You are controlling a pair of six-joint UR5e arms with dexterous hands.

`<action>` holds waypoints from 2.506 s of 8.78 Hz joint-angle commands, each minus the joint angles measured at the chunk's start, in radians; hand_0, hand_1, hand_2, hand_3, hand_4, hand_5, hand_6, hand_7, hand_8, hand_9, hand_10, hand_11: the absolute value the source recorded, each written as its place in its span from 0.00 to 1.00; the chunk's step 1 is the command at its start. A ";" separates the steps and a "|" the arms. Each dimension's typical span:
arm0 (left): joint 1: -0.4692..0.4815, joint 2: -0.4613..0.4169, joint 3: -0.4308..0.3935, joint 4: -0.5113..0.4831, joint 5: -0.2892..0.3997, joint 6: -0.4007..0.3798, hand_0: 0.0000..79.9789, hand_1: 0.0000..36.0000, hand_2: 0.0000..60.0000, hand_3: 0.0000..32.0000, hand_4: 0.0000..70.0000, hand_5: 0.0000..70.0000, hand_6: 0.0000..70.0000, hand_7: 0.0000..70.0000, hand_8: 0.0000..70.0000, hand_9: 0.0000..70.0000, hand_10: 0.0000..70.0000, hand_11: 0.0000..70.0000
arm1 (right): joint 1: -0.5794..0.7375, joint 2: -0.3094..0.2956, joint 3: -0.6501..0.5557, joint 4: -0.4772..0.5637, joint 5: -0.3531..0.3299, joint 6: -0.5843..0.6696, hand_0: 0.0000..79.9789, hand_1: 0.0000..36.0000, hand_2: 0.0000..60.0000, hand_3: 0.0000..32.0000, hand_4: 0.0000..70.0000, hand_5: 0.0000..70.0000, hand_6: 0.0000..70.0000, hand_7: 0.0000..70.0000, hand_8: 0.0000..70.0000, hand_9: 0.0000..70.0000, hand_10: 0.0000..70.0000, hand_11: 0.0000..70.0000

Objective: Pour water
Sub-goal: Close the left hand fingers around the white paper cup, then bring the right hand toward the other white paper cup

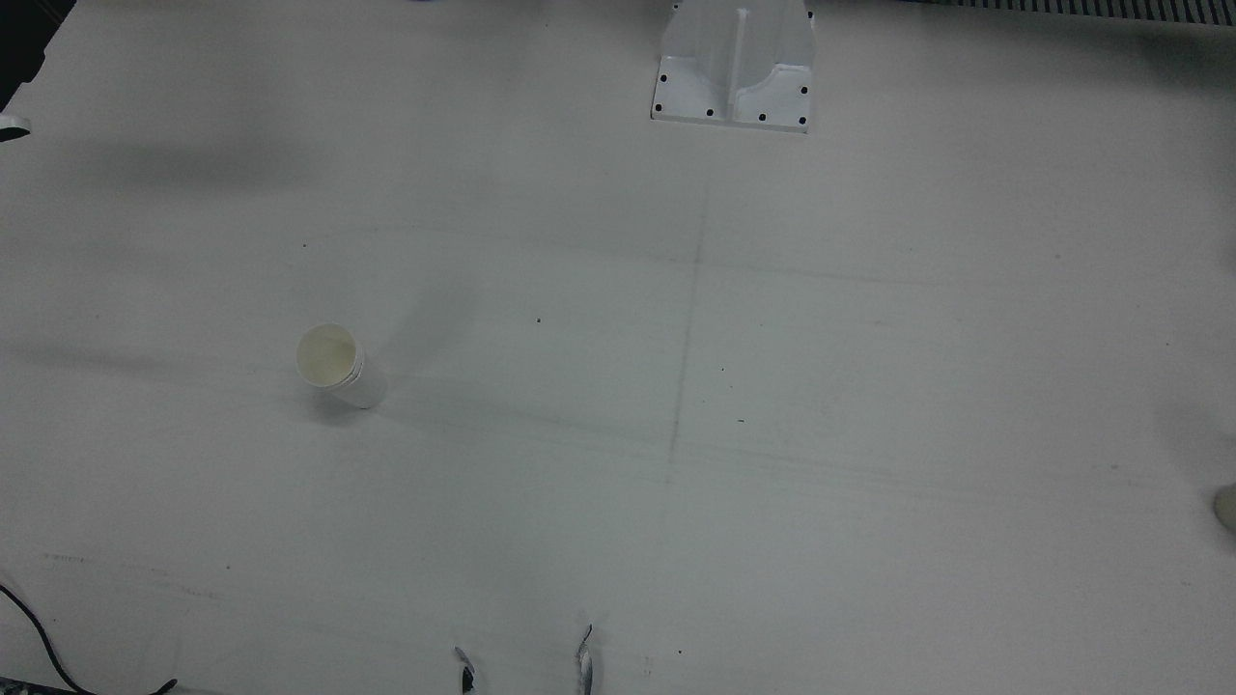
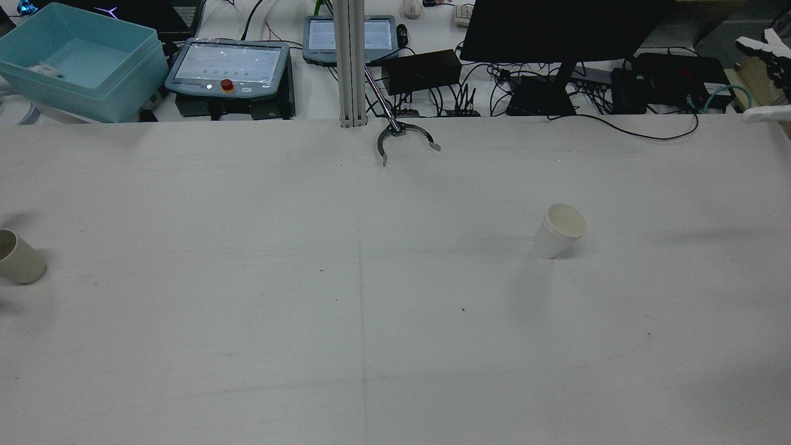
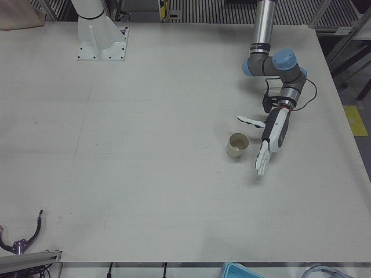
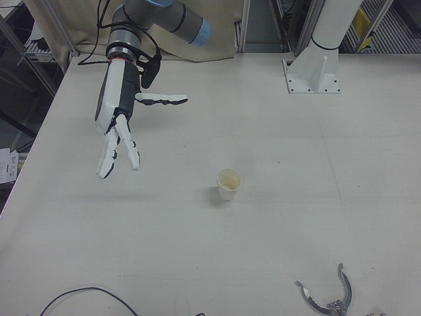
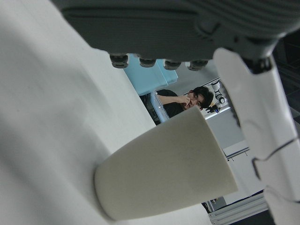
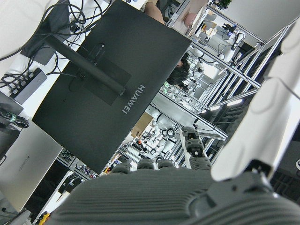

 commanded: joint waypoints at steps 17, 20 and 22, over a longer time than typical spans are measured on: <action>0.127 -0.037 -0.031 0.105 -0.149 -0.069 0.60 1.00 1.00 0.00 0.26 0.63 0.01 0.08 0.01 0.03 0.05 0.11 | -0.015 0.032 -0.086 0.008 0.005 0.005 0.54 0.21 0.00 0.00 0.06 0.03 0.01 0.01 0.03 0.02 0.00 0.00; 0.121 -0.035 -0.037 0.107 -0.150 -0.087 0.70 1.00 1.00 0.00 0.38 0.99 0.07 0.14 0.06 0.09 0.09 0.19 | -0.015 0.032 -0.084 0.008 0.005 0.005 0.54 0.21 0.00 0.00 0.06 0.04 0.01 0.01 0.03 0.02 0.00 0.00; 0.121 -0.021 -0.130 0.177 -0.170 -0.170 0.69 1.00 1.00 0.00 0.43 0.97 0.07 0.16 0.07 0.10 0.10 0.19 | -0.022 0.034 -0.086 0.008 0.008 0.004 0.54 0.20 0.00 0.00 0.06 0.04 0.01 0.01 0.03 0.02 0.00 0.00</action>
